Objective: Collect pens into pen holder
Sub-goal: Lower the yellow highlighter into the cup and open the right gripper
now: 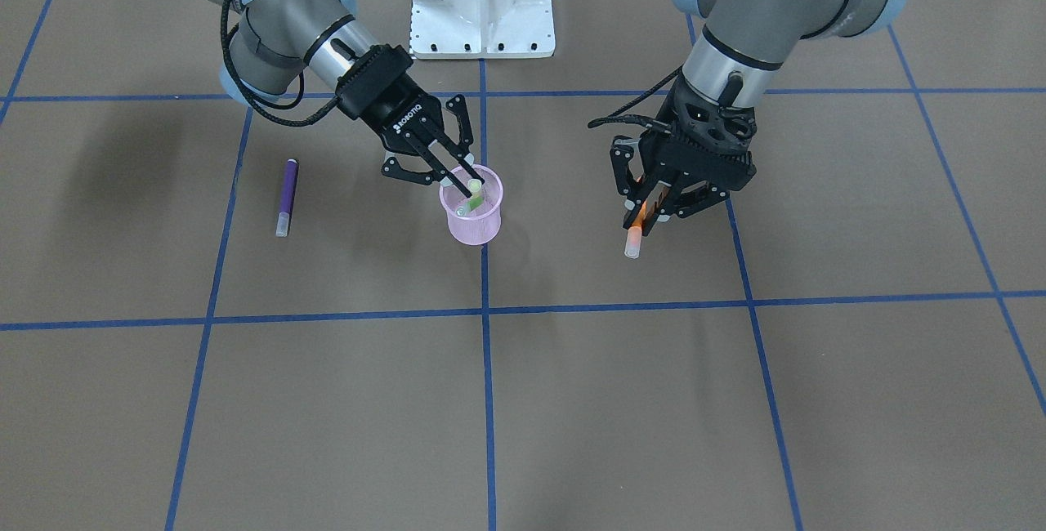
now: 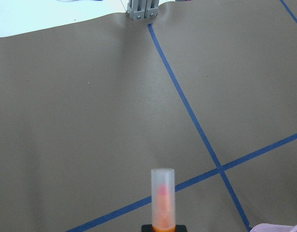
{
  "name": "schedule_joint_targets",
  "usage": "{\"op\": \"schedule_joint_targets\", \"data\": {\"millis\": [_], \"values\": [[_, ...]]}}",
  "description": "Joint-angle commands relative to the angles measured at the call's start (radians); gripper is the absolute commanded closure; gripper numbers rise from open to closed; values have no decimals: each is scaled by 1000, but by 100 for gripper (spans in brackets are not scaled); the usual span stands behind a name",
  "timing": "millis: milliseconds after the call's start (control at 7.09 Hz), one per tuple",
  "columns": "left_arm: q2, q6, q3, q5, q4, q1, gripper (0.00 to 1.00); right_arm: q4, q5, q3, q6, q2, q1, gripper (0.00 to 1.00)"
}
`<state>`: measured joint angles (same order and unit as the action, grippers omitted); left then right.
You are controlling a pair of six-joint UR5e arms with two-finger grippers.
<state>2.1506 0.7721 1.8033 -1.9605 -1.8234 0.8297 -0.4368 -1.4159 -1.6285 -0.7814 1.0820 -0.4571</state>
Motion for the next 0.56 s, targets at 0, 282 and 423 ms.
{"op": "schedule_joint_targets", "data": {"millis": [0,282,423], "values": [[0,1,-4,0,0,-3,100,1,43,25,4,6,41,100],[0,1,-9,0,0,-4,100,1,43,32,24,12,55,100],[0,1,-10,0,0,-6,100,3,43,32,24,12,61,78]]}}
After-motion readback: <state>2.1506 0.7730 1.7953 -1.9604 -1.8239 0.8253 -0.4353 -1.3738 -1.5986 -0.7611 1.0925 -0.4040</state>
